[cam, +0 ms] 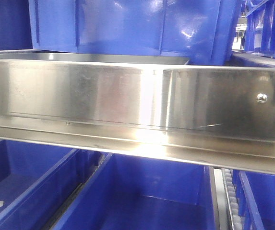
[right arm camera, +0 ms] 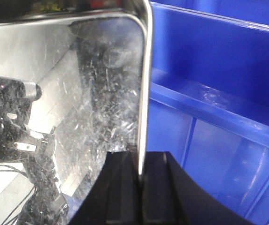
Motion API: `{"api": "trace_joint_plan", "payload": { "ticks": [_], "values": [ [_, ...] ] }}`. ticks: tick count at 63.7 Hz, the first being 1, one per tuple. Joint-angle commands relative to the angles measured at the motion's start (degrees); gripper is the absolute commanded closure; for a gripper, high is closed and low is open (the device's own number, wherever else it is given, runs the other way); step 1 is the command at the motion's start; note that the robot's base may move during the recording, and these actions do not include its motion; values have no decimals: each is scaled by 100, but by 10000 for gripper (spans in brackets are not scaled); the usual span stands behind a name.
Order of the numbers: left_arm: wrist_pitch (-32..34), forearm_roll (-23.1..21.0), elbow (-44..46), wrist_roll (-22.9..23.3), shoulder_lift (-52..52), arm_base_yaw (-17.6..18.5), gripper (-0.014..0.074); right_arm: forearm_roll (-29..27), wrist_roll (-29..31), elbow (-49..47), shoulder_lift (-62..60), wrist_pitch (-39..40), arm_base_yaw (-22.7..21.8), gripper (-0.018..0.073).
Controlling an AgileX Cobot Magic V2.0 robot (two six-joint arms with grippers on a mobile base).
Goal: Stack silver trays without gaps
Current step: 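Stop the base in front of the shelf holding the other silver tray, then lower the held tray with both grippers onto the silver tray on the shelf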
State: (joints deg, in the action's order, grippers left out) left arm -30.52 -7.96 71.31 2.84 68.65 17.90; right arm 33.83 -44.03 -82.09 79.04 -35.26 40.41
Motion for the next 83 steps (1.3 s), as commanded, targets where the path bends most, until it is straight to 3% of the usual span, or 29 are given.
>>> {"api": "trace_joint_plan", "payload": {
  "ticks": [1,19,32,41,54,63,68,75,83],
  "values": [
    [161,-319,83,-68,-51,105,615,-132,69,-47,-37,746,93,638],
    [351,-320,83,-68,-51,105,615,-280,69,-47,-37,701,93,638],
    [547,-343,83,-68,-51,105,615,-292,69,-47,-37,1108,93,638],
    [162,-319,14,-68,-31,105,615,-292,69,-47,35,259,93,638],
    [-66,205,-243,-68,297,105,614,-448,316,60,375,-843,93,638],
    [-117,219,-268,131,597,105,614,-949,532,337,602,-879,93,638],
    [-146,275,-268,241,719,105,614,-949,520,490,654,-1006,93,638],
    [-316,607,-268,833,902,-10,614,-986,520,697,664,-1094,93,638],
    [-498,708,-268,876,1034,-247,614,-1102,520,764,664,-967,93,638]
  ]
}}
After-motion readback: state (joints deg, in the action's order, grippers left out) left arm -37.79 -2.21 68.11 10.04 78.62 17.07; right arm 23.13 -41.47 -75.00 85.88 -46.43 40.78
